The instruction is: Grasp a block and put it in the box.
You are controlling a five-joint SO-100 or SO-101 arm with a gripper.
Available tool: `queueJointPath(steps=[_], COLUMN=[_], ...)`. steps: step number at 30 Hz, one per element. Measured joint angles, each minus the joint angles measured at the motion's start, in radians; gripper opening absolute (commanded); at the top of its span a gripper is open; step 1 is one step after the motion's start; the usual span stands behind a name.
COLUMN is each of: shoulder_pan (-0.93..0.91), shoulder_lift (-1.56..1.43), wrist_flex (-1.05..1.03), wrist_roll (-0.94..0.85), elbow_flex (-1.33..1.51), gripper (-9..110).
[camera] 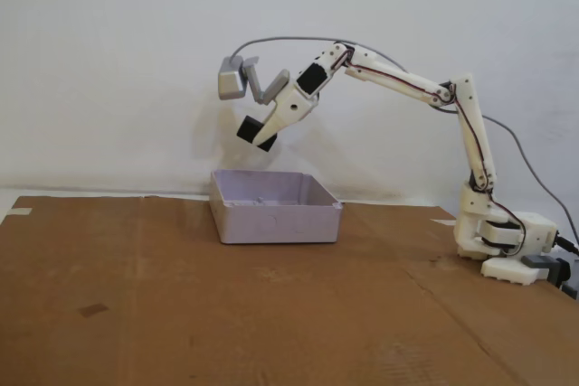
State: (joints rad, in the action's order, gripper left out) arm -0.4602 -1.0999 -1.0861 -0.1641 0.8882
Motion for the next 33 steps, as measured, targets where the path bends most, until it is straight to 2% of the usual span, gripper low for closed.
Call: queueJointPath(steps=[33], shoulder_pan=[-0.031], shoulder_lift=[0.0], wrist_flex=[0.0], wrist_roll=[0.115], elbow_flex=[0.307], gripper=[0])
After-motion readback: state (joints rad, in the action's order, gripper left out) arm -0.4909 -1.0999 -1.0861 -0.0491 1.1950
